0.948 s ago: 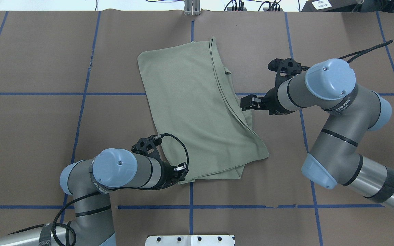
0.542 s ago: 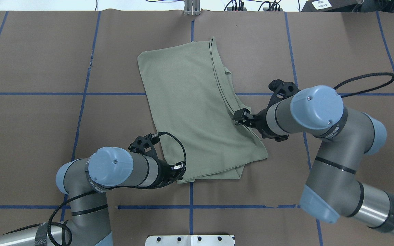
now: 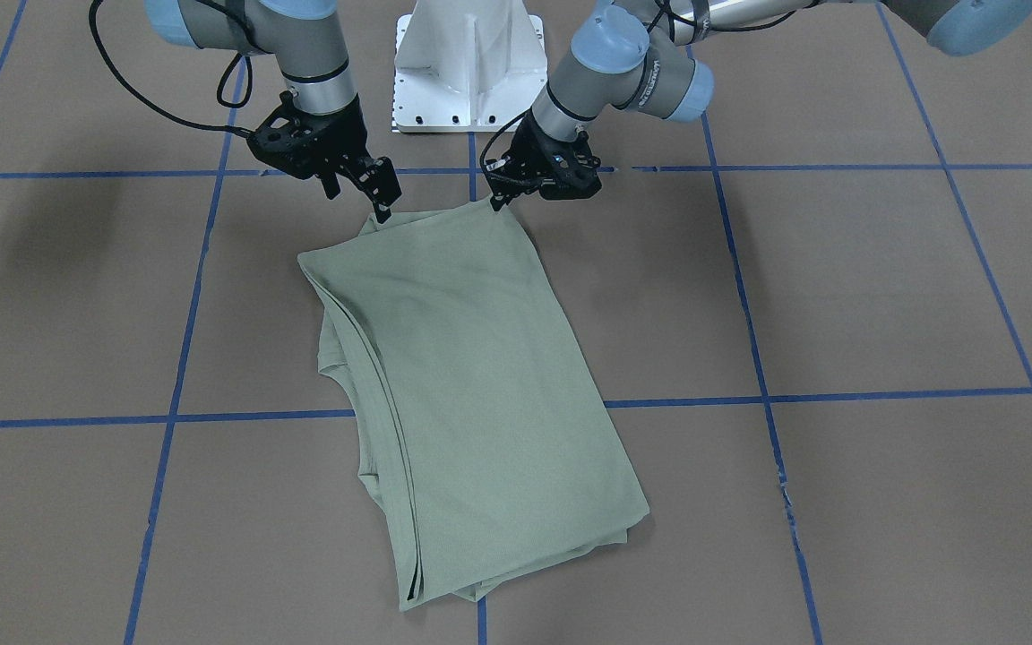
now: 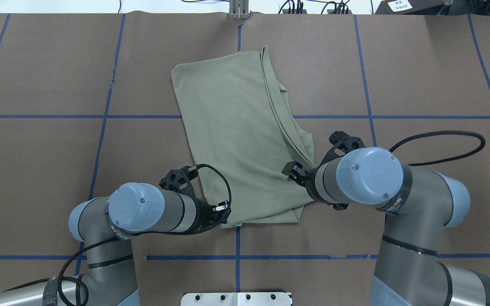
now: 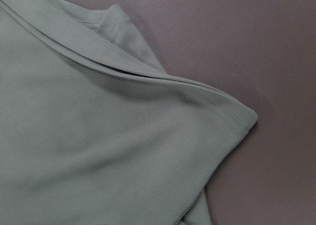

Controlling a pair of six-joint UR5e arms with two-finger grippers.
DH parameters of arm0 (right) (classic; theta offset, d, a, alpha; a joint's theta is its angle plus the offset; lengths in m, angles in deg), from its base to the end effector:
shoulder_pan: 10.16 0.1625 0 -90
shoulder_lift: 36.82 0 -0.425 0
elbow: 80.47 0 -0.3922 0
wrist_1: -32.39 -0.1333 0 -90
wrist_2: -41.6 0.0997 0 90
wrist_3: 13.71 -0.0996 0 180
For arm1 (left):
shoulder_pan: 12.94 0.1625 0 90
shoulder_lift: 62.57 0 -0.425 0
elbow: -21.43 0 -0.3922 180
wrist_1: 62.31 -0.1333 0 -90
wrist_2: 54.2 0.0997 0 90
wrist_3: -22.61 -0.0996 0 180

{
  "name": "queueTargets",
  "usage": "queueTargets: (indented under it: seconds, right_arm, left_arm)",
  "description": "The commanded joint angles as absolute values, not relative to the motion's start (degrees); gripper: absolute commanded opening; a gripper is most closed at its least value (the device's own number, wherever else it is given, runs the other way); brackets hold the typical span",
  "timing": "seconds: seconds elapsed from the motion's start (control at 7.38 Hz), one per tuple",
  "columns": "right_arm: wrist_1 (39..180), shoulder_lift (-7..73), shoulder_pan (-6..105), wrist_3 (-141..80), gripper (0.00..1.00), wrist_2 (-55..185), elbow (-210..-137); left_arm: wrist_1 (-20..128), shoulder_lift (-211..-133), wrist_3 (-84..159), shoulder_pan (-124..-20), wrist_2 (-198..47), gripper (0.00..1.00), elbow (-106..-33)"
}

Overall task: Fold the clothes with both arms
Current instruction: 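Lower both grippers and grasp the near edge corners of the shirt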

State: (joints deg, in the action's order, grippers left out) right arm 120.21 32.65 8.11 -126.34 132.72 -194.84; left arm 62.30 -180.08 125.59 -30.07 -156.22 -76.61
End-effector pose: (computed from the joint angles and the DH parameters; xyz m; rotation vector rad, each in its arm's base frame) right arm -0.4979 -0.3027 0.2785 -0.0507 -0.8368 0.6645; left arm 0.5793 -0.2963 0.2507 -0.1392 1.2311 -0.3286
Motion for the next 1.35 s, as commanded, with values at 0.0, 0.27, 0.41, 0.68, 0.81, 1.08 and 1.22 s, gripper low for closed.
queueTargets:
  seconds: [0.0, 0.27, 0.41, 0.68, 0.81, 1.08, 1.22]
  right_arm:
    - [119.94, 30.00, 8.47, -122.45, 0.98, 130.29, -190.71]
    - [120.11, 29.80, 11.36, -117.46, 0.98, 130.46, -189.46]
    - [120.02, 29.80, 11.72, -117.08, 0.99, 130.55, -187.97]
    - [120.02, 29.54, 11.82, -117.24, 0.98, 130.81, -185.77]
    - [120.11, 29.45, 11.64, -117.42, 0.98, 130.90, -185.50]
    - [120.02, 29.45, 11.29, -117.60, 0.97, 130.99, -183.31]
    - [120.02, 29.45, 11.29, -117.60, 0.96, 130.99, -183.21]
  left_arm:
    - [62.32, -179.99, 125.62, -30.08, -156.24, 0.00, -77.09]
    - [62.32, -179.99, 125.62, -30.08, -156.24, 0.00, -77.09]
    - [62.32, -180.08, 125.62, -30.08, -156.24, 0.00, -77.18]
    - [62.32, -180.08, 125.62, -29.99, -156.24, 0.00, -77.18]
    - [62.41, -180.08, 125.62, -29.99, -156.24, 0.00, -77.27]
    - [62.41, -180.08, 125.62, -29.99, -156.33, 0.00, -77.44]
    - [62.41, -180.08, 125.62, -30.08, -156.25, 0.00, -77.44]
